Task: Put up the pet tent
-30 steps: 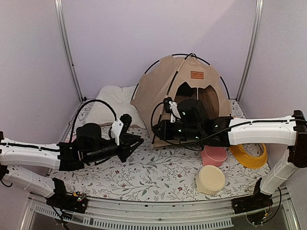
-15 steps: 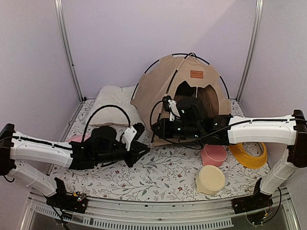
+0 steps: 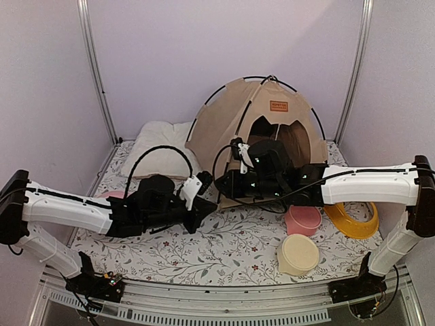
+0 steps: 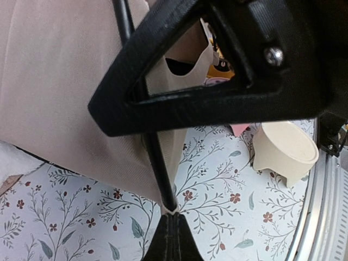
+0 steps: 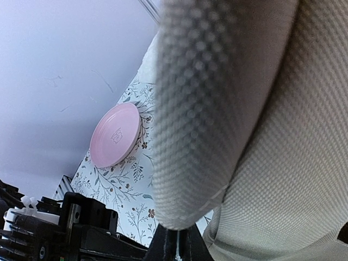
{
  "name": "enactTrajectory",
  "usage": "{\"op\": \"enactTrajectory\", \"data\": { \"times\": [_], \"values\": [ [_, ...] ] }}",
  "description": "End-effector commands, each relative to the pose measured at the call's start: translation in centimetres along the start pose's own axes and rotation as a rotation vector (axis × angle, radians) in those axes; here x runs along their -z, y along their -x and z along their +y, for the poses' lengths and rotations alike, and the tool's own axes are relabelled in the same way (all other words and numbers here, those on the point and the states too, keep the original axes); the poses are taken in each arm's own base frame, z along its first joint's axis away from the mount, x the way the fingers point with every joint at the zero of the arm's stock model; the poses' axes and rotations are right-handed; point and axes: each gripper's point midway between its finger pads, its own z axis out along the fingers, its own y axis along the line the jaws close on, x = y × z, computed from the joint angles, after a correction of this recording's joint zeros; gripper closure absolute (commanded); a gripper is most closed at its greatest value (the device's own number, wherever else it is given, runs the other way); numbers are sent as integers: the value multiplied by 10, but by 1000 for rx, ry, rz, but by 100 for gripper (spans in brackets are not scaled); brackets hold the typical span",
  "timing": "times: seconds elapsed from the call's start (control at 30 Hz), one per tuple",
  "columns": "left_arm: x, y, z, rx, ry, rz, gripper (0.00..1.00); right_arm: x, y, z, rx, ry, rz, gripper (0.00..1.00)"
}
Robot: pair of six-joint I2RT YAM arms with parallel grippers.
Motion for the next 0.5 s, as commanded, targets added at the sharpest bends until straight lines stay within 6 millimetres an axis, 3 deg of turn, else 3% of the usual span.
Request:
{"op": "enactTrajectory", "data": {
  "times": [0.0, 0.23, 0.47],
  "values": [
    [-1, 25, 2, -9, 19, -66, 100, 0, 7, 16, 0, 45, -14, 100],
    [3, 44, -2, -8, 9, -121, 100, -8, -1, 13, 2, 35, 7, 100],
    [16, 67, 7, 38, 46, -197, 100, -21, -22, 6, 2, 19, 57, 100]
  ]
}}
